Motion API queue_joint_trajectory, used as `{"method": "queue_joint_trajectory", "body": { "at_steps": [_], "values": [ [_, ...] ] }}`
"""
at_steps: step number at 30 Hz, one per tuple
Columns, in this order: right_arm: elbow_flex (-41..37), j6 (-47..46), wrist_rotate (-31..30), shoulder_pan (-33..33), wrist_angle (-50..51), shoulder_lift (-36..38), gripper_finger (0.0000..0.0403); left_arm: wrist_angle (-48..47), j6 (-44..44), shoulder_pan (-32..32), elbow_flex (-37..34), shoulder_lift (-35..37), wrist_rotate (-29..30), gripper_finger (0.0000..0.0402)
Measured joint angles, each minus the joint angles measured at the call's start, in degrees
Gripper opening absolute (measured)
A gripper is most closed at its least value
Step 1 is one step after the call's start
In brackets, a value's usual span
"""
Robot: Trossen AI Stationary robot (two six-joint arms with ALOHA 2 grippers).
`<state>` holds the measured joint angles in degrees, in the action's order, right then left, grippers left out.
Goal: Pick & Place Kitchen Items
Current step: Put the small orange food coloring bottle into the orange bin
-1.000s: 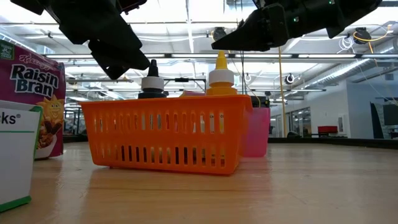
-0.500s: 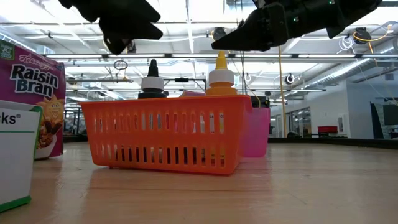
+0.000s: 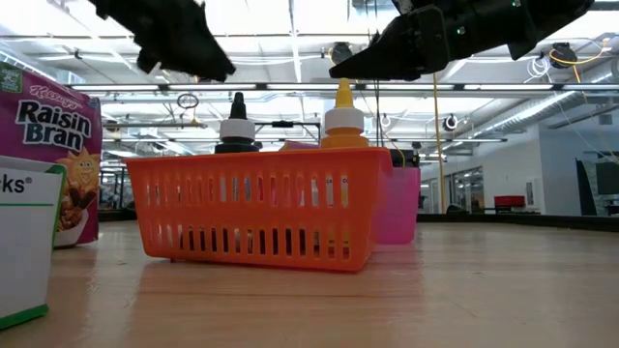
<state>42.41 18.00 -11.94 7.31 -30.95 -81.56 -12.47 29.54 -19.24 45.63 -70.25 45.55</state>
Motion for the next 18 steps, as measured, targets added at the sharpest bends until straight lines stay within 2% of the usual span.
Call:
{"method": "queue_joint_trajectory", "body": {
  "at_steps": [10,13,18],
  "values": [
    [0.00,-0.29,0.00,0.00,-0.01,0.00,0.0169,-18.78,15.02,11.71,0.00,1.00,-0.84,0.0134],
    [0.00,-0.42,0.00,0.00,-0.04,0.00,0.0169,-21.15,18.06,15.62,0.00,1.00,-2.40,0.0134],
    [0.00,-0.42,0.00,0.00,-0.04,0.00,0.0169,-21.38,18.20,22.88,0.00,1.00,-5.27,0.0134]
  ]
}}
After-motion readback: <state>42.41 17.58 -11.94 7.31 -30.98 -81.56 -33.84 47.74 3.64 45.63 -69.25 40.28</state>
